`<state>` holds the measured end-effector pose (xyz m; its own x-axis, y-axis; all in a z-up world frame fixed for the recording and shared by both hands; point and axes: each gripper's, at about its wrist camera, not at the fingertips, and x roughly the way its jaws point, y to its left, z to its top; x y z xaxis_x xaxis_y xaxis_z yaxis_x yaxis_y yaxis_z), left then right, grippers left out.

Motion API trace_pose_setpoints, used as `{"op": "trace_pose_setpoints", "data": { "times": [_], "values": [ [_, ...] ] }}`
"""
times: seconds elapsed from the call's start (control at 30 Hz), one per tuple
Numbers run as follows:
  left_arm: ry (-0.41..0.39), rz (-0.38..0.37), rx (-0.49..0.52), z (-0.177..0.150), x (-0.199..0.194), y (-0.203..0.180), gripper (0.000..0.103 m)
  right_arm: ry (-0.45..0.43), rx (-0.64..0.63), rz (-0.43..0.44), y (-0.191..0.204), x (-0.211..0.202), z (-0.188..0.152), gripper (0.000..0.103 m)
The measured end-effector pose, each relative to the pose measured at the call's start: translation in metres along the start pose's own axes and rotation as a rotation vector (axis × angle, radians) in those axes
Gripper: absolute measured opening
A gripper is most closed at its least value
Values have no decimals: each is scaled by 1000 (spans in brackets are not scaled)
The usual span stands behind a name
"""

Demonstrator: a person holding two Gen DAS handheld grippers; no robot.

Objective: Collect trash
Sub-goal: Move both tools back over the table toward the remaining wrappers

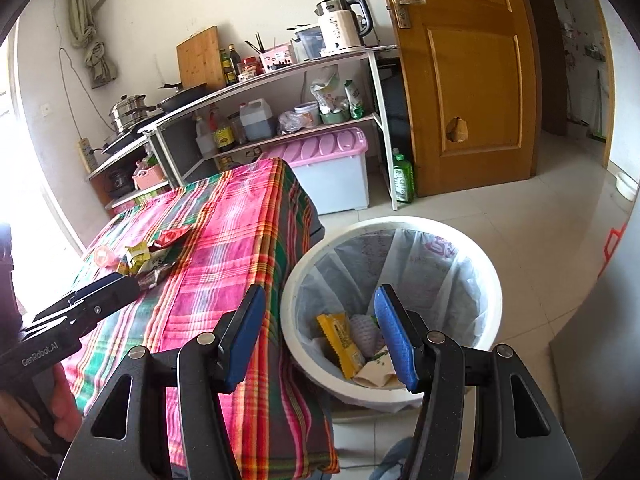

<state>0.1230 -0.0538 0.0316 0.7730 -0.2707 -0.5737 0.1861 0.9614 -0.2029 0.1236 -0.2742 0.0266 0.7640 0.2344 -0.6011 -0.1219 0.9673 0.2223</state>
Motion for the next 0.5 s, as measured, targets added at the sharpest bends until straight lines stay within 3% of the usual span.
{"op": "trace_pose_setpoints", "data": {
  "times": [0.5],
  "values": [
    [-37, 133, -101, -14, -32, 65, 58, 26, -110, 119, 60, 10, 0, 58]
  ]
}}
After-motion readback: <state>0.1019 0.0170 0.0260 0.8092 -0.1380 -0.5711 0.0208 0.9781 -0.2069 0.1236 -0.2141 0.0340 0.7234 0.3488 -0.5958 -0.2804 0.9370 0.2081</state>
